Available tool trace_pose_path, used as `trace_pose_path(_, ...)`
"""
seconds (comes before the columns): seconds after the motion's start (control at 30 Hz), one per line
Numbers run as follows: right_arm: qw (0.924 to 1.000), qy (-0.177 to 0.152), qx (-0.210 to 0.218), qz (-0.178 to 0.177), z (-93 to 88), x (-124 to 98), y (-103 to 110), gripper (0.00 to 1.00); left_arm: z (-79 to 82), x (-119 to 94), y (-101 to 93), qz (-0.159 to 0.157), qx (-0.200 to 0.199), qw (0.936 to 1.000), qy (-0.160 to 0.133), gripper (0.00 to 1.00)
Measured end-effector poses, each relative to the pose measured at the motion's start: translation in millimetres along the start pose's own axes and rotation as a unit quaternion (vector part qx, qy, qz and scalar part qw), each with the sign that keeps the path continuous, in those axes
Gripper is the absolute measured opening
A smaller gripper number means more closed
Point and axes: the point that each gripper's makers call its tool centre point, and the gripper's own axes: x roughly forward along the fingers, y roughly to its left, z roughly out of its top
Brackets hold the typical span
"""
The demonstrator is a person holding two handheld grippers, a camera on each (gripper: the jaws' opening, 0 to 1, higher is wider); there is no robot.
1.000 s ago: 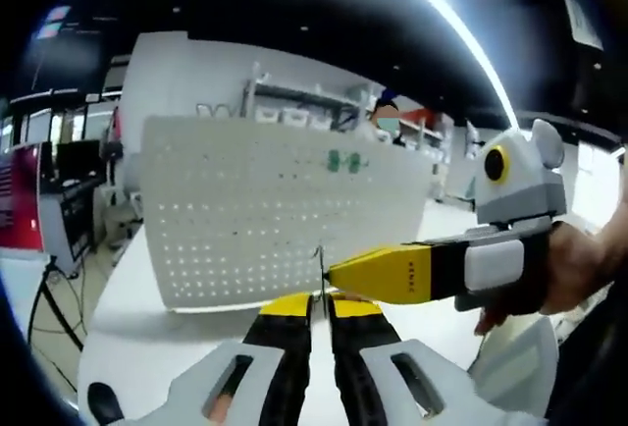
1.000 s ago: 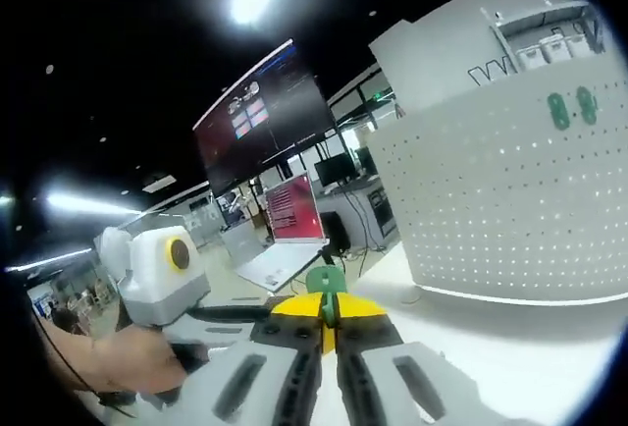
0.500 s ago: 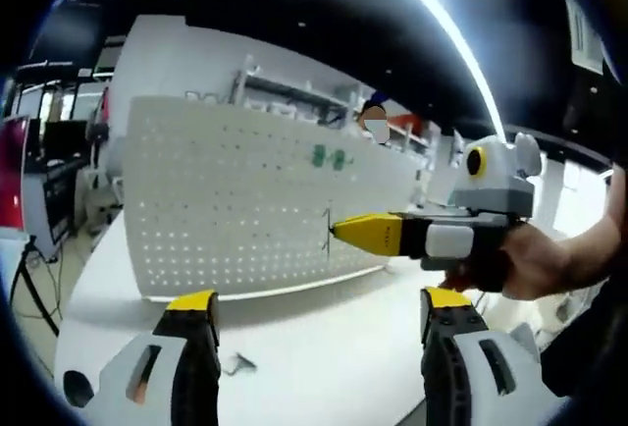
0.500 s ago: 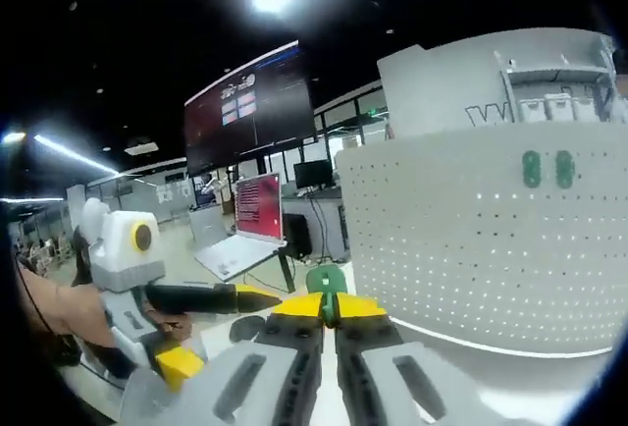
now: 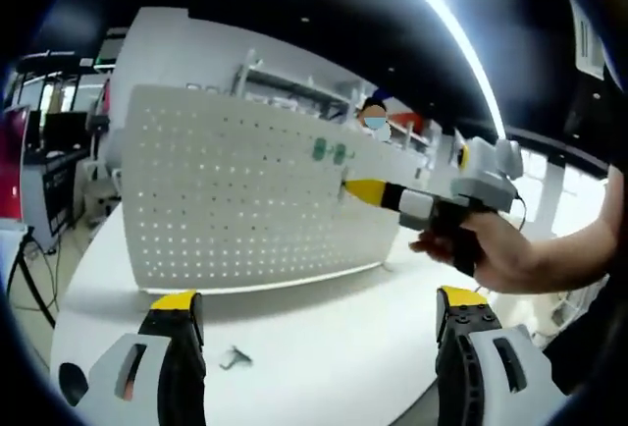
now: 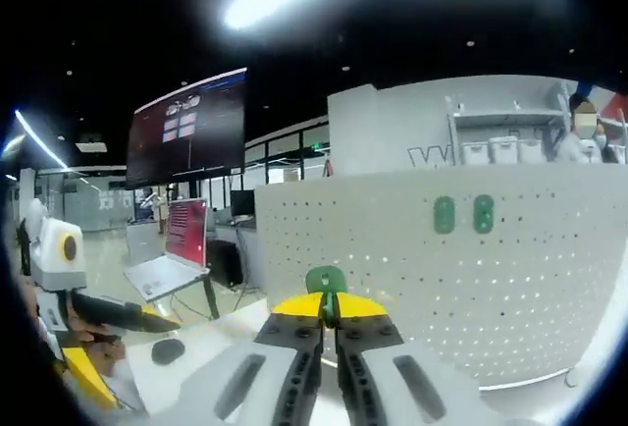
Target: Insert the hook assembly into the mounting plate slot until the hook locks in place.
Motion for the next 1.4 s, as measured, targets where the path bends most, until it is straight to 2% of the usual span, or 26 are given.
trace_pose_path(0.3, 0.9975, -0.012, 0.014, -0.068, 5.9, 17.2, -68.1, 0.0, -7.6, 8.2, 0.7, -0.004, -0.002, 0.9999, 0.012, 1.0)
trace_pose_path(0.7, 0.9904, -0.024, 0.025, -0.134, 6.2, 28.2, -130.5, 0.0, -8.8, 9.2, 5.5, -0.01, -0.008, 0.9996, 0.026, 1.0)
trace_pose_path(0.9, 0.9854, -0.029, 0.033, -0.165, 8.6, 26.7, -154.1, 0.0, -7.7, 8.8, 8.3, -0.007, -0.005, 0.9996, 0.026, 1.0)
trace_pose_path(1.07, 0.9813, -0.041, 0.03, -0.185, 17.8, 26.6, -170.1, 0.0, -8.3, 7.1, 13.7, -0.001, -0.004, 0.9996, 0.029, 1.0)
trace_pose_path(1.4, 0.9781, -0.064, 0.022, -0.197, 35.9, 31.9, -184.1, 0.0, -7.8, 6.7, 20.4, 0.007, -0.005, 0.9995, 0.029, 1.0)
